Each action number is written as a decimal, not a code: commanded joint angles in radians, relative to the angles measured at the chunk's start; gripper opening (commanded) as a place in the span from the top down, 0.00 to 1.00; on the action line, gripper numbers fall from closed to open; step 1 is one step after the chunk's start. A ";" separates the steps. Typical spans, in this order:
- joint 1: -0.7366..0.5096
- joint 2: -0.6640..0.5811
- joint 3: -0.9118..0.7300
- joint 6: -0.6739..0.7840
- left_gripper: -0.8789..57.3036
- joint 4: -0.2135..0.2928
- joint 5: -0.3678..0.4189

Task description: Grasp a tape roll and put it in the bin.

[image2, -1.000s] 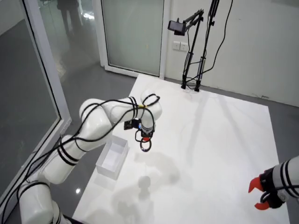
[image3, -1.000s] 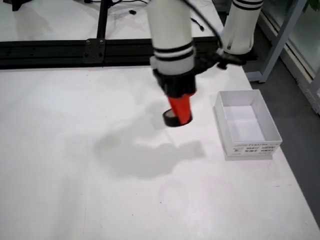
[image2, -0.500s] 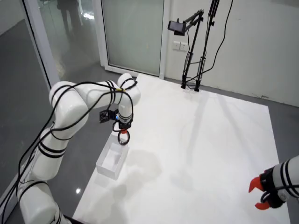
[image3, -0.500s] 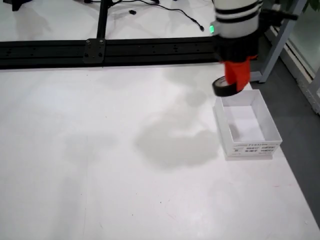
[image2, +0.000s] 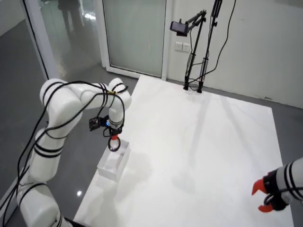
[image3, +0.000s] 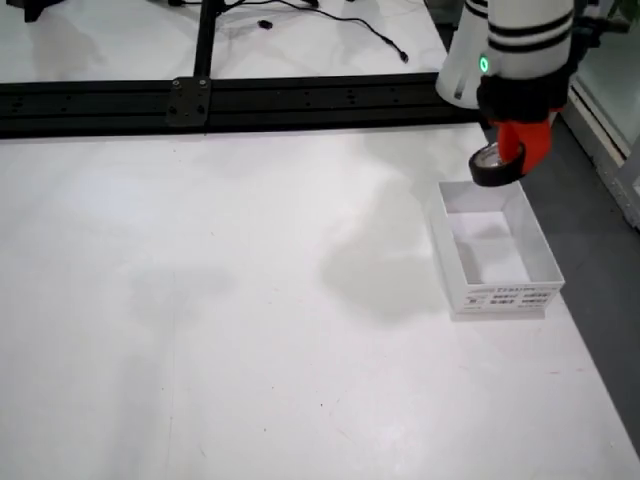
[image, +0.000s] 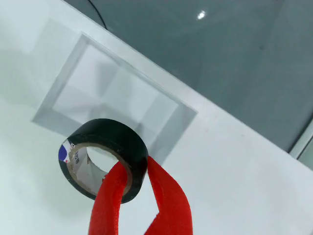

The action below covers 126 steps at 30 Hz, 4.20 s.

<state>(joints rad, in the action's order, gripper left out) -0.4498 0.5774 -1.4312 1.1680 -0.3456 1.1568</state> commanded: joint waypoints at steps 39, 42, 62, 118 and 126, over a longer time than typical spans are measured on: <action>-0.041 0.110 -0.080 0.116 1.00 -0.013 -0.178; -0.082 0.056 -0.080 0.116 1.00 -0.027 -0.157; -0.349 -0.258 -0.075 0.116 1.00 -0.079 -0.088; -0.779 -0.171 0.156 0.101 0.99 0.149 0.040; -0.759 -0.198 0.127 0.101 0.99 0.140 0.041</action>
<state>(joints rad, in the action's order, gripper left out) -1.2102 0.4542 -1.2110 1.2692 -0.2294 1.1702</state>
